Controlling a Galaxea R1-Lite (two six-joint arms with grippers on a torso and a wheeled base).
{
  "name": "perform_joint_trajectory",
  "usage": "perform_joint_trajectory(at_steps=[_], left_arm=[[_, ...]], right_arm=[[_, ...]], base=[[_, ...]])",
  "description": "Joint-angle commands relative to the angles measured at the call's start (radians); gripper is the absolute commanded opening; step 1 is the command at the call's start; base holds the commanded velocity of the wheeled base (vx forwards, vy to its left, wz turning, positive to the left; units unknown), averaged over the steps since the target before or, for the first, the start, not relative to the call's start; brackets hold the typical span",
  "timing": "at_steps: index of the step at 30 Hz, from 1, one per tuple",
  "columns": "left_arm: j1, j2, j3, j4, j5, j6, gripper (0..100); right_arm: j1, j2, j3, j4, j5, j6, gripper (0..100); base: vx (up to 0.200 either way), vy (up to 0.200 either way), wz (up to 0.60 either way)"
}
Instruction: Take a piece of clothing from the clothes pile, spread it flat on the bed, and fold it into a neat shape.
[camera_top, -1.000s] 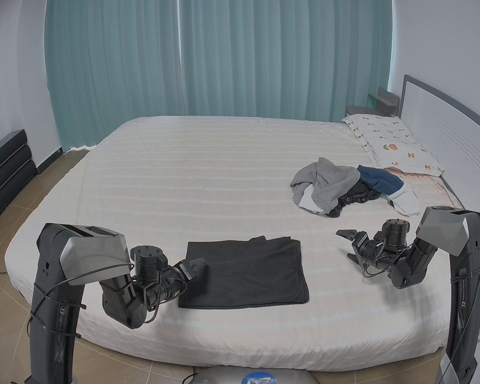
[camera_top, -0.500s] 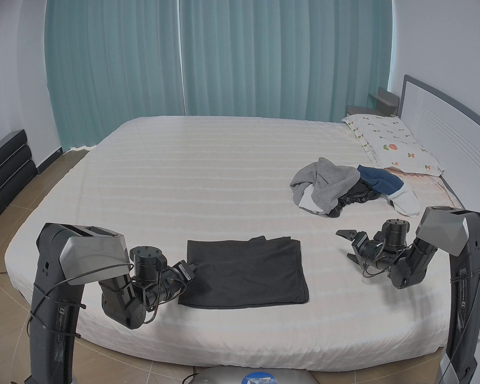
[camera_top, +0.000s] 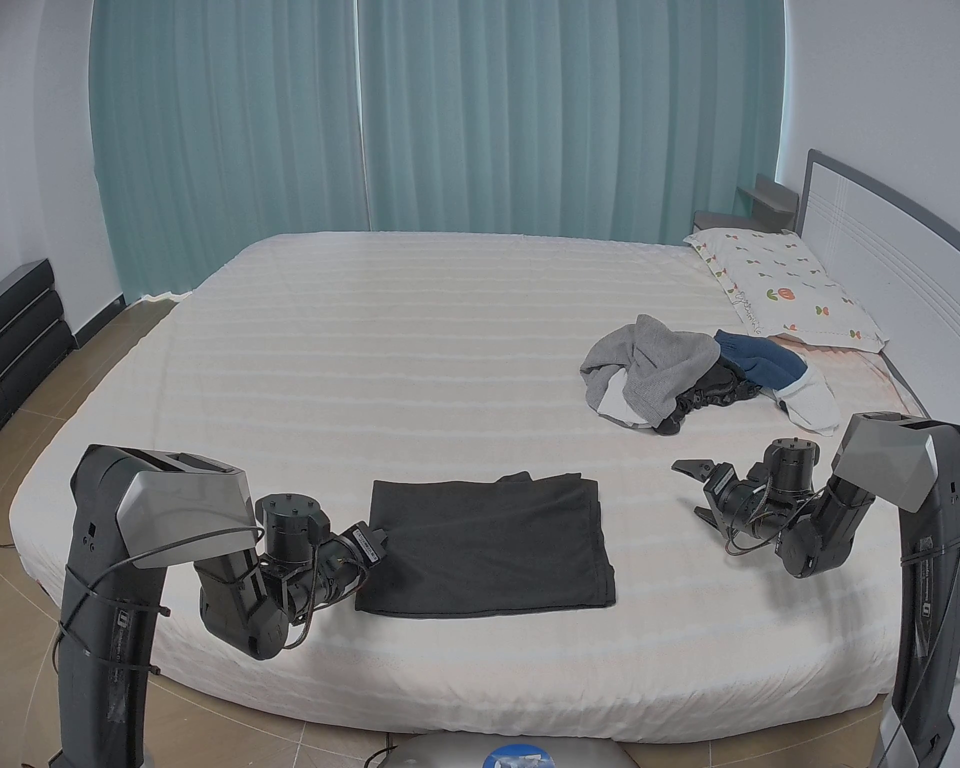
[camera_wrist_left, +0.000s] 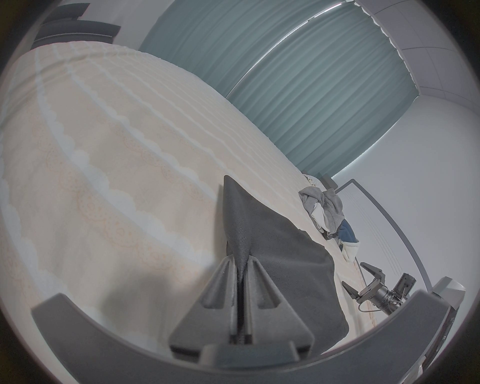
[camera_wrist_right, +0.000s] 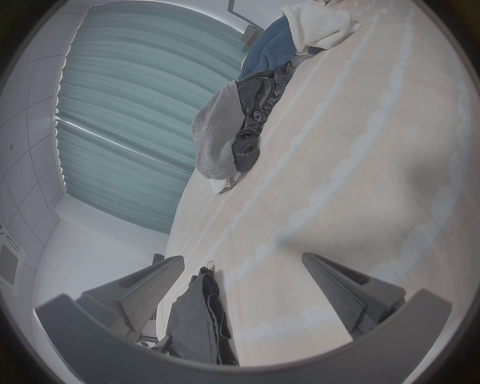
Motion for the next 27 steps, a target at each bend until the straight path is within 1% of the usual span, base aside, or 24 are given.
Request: perform_joint_trajectory(at_steps=[1, 10, 27], left_arm=[[0.0, -0.001, -0.002, -0.002, 0.0, -0.001, 0], [0.0, -0.004, 0.003, -0.002, 0.0, -0.007, 0], [0.003, -0.006, -0.005, -0.002, 0.002, -0.009, 0]], right_arm=[[0.0, 0.002, 0.0, -0.001, 0.001, 0.0, 100], [0.0, 0.002, 0.001, -0.001, 0.001, 0.0, 100], [0.005, 0.0, 0.001, -0.001, -0.004, 0.0, 100]], base=[[0.0, 0.0, 0.0], [0.0, 0.0, 0.0], [0.0, 0.2, 0.0]])
